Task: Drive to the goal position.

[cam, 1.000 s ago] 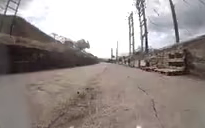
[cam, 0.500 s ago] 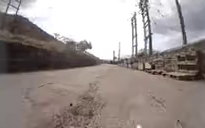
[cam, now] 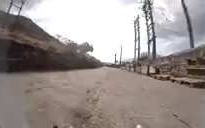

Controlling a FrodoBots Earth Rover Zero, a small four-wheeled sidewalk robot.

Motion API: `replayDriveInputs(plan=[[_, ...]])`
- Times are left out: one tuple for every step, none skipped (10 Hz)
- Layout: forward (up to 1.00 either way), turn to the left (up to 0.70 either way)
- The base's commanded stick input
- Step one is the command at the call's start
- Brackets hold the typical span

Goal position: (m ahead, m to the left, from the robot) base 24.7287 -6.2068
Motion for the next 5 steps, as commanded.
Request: replayDriveInputs(plan=[[1.0, 0.0], [1.0, 0.0], [1.0, 0.0], [1.0, 0.0], [1.0, 0.0]])
